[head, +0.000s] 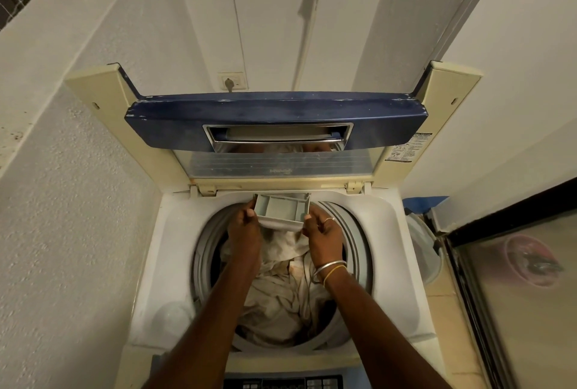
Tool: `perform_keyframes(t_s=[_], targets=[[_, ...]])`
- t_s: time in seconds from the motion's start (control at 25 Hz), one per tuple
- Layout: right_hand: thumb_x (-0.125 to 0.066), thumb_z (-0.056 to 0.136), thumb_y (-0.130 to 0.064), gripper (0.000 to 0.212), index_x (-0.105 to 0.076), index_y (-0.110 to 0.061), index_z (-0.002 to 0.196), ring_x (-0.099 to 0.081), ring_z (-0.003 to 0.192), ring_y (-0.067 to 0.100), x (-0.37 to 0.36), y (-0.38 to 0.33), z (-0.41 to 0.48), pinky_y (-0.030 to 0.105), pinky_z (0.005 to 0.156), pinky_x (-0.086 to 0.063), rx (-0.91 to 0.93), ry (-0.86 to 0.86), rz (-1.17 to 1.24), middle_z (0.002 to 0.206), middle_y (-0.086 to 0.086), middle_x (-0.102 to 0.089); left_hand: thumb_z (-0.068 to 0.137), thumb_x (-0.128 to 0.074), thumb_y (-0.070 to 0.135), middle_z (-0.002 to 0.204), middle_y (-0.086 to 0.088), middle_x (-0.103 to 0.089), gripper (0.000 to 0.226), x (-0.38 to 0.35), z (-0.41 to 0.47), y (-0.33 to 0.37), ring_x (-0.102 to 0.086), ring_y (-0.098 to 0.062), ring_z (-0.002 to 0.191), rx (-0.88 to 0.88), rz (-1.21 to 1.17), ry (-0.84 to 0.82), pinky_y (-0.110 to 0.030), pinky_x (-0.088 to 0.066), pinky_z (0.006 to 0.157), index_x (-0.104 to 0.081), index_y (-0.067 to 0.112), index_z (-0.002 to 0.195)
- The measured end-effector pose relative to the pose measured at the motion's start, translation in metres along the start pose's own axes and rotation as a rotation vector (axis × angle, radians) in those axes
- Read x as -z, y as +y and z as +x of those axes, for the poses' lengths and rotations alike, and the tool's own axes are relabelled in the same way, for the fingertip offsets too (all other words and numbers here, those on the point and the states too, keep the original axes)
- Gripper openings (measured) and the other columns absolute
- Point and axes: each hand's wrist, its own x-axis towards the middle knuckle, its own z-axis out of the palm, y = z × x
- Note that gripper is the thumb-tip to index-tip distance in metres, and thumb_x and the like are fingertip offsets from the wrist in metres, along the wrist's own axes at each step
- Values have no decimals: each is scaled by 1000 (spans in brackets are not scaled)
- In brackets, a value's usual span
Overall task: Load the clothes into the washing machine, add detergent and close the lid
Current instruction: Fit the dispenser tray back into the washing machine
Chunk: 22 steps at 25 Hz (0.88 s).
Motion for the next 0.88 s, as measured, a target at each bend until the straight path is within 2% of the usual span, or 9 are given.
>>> perform_keyframes(t_s=[0.08,0.2,0.28,0.36,0.44,0.52,0.64,0.8,0.88], targets=[[-57,89,-50,47,-66,-22,126,-69,104,19,0,-1,1,50,95,-54,-9,-12,-56,112,0,-73,105,-45,28,117,-22,-66,30,-1,-2,1,-62,-31,94,2,-13,6,-36,-53,77,-65,20,126],[-50,94,-47,36,-71,-21,106,-69,85,19,-2,-5,1,48,85,-56,30,-12,-136,88,1,-72,106,-44,27,120,-27,-64,34,-2,-2,7,-59,-29,91,-6,-8,36,-36,-49,80,-64,16,131],[-48,96,-41,23,-66,-27,91,-67,78,20,-4,-13,-3,47,81,-56,49,-5,-147,78,-5,-67,106,-44,26,118,-18,-67,35,-3,-4,11,-59,-21,95,-31,-4,43,-27,-45,80,-63,15,133],[-48,99,-31,20,-62,-28,86,-64,74,22,-4,-19,-6,43,77,-55,72,8,-150,75,-4,-64,106,-43,26,117,-9,-67,35,-4,-6,12,-62,-27,106,-42,-6,49,-29,-48,82,-63,14,133],[-49,101,-21,21,-67,-21,90,-63,71,17,-4,-21,-8,36,73,-54,44,27,-107,74,-1,-64,106,-44,25,116,-12,-68,34,-4,-7,15,-62,-32,107,-35,0,65,-34,-50,84,-63,12,132],[-50,101,-21,22,-70,-13,102,-64,78,13,-6,-20,-9,32,81,-56,-16,27,-67,83,-1,-68,106,-44,24,114,-13,-67,34,-5,-8,16,-62,-30,104,-24,24,77,-30,-50,78,-64,8,129],[-49,98,-32,37,-70,-3,108,-67,95,26,-13,-11,-15,45,93,-53,-36,69,-99,100,13,-72,106,-44,24,112,-14,-69,34,-1,-6,10,-63,-31,107,-18,17,77,-37,-52,86,-66,7,126],[-51,100,-15,24,-71,-2,102,-63,71,20,-10,-13,-15,33,74,-54,-33,61,-78,79,4,-70,105,-44,28,97,-10,-69,36,1,-4,4,-62,-20,87,-4,50,83,-28,-48,71,-68,4,118],[-53,99,-18,25,-72,-9,111,-67,79,17,-7,-14,-9,33,82,-55,-9,40,-83,87,2,-73,105,-46,28,97,-12,-69,35,-1,-5,3,-61,-21,87,15,13,93,-33,-50,77,-68,4,117]])
